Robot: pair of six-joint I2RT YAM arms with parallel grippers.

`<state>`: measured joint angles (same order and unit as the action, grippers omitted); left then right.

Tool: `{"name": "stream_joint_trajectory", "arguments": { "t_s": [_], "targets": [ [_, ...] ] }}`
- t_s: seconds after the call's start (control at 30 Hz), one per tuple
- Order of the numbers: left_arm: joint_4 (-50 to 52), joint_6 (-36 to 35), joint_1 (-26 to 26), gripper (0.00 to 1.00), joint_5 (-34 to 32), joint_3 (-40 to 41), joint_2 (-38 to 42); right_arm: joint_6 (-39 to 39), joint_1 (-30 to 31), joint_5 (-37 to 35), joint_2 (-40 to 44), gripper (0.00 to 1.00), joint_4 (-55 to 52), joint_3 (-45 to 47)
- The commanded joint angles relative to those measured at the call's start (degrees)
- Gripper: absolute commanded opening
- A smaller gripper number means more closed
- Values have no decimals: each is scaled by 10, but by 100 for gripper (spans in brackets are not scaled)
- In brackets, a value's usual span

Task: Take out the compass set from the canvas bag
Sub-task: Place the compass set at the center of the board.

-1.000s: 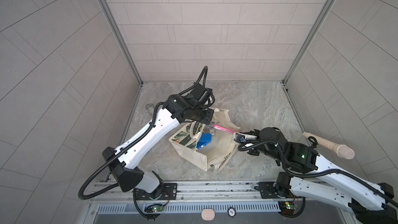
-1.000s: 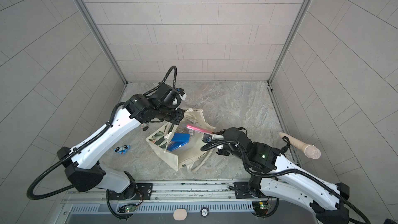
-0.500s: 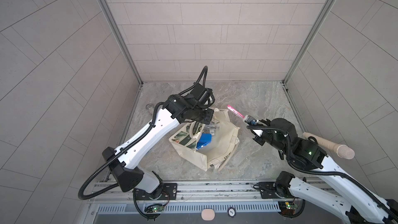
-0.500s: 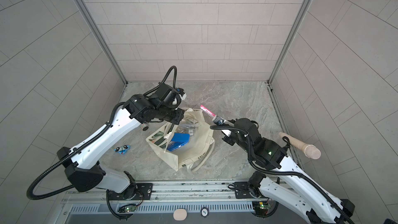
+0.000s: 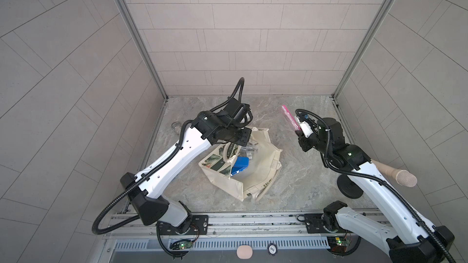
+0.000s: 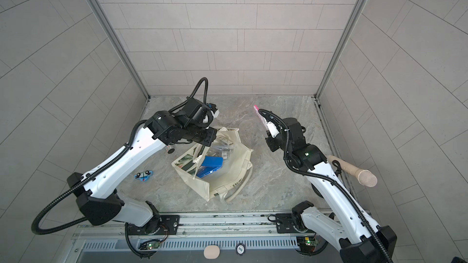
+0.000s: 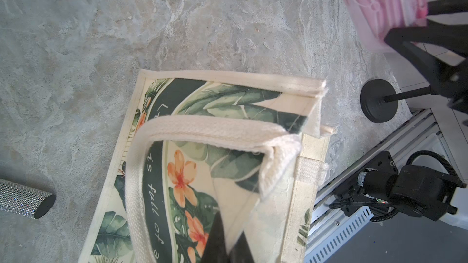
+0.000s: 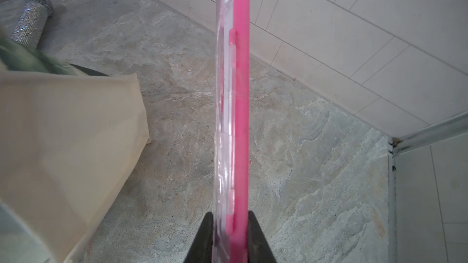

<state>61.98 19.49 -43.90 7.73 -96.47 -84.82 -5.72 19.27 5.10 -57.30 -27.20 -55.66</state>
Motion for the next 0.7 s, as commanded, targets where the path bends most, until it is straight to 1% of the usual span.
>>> {"name": "stream_joint_trajectory", "arguments": {
  "t_s": [0.0, 0.13, 0.27, 0.33, 0.4, 0.47, 0.53, 0.67],
  "targets": [
    [-9, 1, 0, 0, 7, -2, 15, 66, -24, 26, -27, 18, 32, -2],
    [-9, 1, 0, 0, 7, 0, 18, 111, -58, 75, -83, 19, 46, -3],
    [-11, 2, 0, 0, 7, 4, 19, 165, -81, 122, -159, 19, 27, -36],
    [-12, 3, 0, 0, 7, 5, 20, 193, -87, 120, -195, 16, 39, -40],
    [-12, 3, 0, 0, 8, 6, 20, 215, -98, 152, -228, 13, 55, -42],
    [-12, 4, 0, 0, 9, 5, 21, 232, -103, 164, -255, 14, 70, -41],
    [-11, 3, 0, 0, 7, 5, 22, 239, -104, 170, -275, 15, 83, -41],
    [-7, 1, 0, 0, 5, 4, 23, 249, -106, 174, -314, 25, 92, -44]
  ]
}}
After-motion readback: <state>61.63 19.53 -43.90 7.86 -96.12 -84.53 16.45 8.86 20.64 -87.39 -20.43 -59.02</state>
